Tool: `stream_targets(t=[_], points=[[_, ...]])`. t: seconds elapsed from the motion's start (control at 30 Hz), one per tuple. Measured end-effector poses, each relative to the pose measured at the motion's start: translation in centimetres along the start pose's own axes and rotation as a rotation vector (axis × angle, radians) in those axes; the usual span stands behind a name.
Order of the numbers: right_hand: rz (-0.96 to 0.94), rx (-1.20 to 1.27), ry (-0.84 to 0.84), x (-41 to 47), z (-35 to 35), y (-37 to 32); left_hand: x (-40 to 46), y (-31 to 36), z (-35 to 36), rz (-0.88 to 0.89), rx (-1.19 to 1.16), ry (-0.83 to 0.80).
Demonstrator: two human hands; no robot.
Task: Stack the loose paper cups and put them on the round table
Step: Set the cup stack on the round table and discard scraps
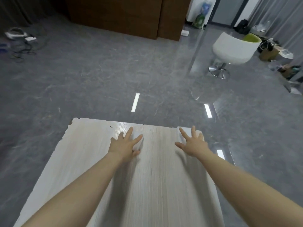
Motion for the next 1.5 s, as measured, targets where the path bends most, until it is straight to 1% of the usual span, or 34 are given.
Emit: stream_targets(t=[0.13,0.27,0.33,0.5,0.67,0.73,0.8,0.93,1.1,1.2,1.3,1.4,1.5], points=[[0.006,0.056,0.016,2.9,1.0,0.4,2.2,1.2,0.5,0.029,0.063,0.02],[0.006,0.014,0.137,3.6,2.0,0.0,2.4,2.6,0.6,-0.017,0.0,0.152],[-0.004,-0.015,0.149,3.5,2.2,-0.1,2.2,3.0,1.1,-0.026,-0.025,0.17],[-0.052,-0.04,0.128,2.7,2.6,-0.6,2.2,2.9,1.6,-0.026,-0.037,0.102],[-0.087,0.032,0.07,0.2,2.3,-1.4,2.4,2.8,0.4,-0.039,-0.063,-0.061],[-0.108,0.072,0.089,-1.8,1.9,-1.5,1.5,2.8,-0.4,-0.026,-0.114,-0.108],[-0.115,0.13,0.139,-4.4,1.4,-1.7,-0.4,3.0,-1.2,-0.016,-0.178,-0.066],[-0.106,0.184,0.219,-11.0,0.5,-2.2,-6.4,3.7,-2.5,0.03,-0.299,0.161],[-0.016,0.219,0.337,-21.3,-1.0,-2.3,-14.6,5.6,-4.1,0.174,-0.387,0.25],[0.084,0.192,0.425,-28.0,-0.9,-2.1,-19.1,7.4,-6.0,0.285,-0.4,0.309],[0.221,0.17,0.483,-34.6,0.3,-1.4,-22.9,10.1,-7.7,0.416,-0.342,0.357],[0.372,0.18,0.478,-41.4,2.4,0.1,-26.9,13.8,-8.6,0.549,-0.308,0.375],[0.509,0.218,0.462,-48.3,5.0,2.2,-31.5,17.7,-8.3,0.681,-0.343,0.36]])
Point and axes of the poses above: each hand's wrist, its own x-axis towards the middle knuckle, its own z-axis out of the palm, y = z × x, the point moved 4 cm from there along x, towards the middle knuckle, and after that the axes turned 9 degrees about -z, right-handed, at the moved point
